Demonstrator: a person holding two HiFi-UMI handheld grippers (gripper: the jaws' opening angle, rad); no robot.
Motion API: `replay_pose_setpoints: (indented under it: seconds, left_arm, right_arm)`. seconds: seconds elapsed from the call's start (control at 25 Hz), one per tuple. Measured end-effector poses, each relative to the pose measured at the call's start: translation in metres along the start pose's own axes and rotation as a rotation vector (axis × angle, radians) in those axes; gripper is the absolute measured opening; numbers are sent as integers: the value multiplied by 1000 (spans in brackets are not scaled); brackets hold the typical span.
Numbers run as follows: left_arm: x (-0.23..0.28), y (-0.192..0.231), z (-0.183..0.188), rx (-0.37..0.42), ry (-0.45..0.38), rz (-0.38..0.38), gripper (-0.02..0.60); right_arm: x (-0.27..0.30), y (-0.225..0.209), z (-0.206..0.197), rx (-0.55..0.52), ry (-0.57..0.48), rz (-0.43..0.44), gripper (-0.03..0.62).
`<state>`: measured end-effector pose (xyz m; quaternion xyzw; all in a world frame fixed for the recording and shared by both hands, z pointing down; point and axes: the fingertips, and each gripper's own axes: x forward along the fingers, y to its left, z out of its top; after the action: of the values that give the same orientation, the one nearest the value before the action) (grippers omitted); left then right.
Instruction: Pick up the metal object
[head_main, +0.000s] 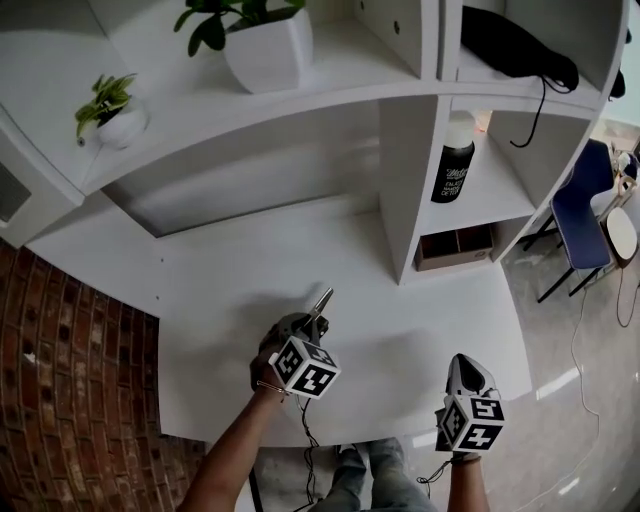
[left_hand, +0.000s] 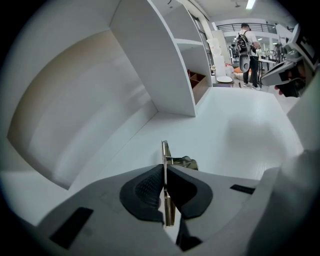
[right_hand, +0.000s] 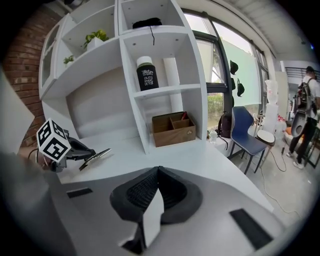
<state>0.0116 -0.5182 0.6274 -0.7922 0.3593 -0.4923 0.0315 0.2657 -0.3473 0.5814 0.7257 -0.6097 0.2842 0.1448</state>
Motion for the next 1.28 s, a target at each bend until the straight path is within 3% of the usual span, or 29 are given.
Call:
replay_pose_setpoints:
  seconds: [0.28, 0.68, 0.96, 1.28]
  left_arm:
    - [-40, 25, -5, -120, -56, 60, 12]
    - [-128, 56, -6, -499, -209, 152, 12]
    - [-182, 75, -11, -606, -324, 259, 12]
    - [-245, 91, -18, -793, -512, 411, 12]
  right_arm:
    - [-9, 33, 29, -87, -34, 65, 2]
    - [-26, 91, 79, -201, -119, 177, 2]
    - [-43, 112, 118, -281, -187, 242, 2]
    - [-67, 123, 162, -312, -308, 267, 2]
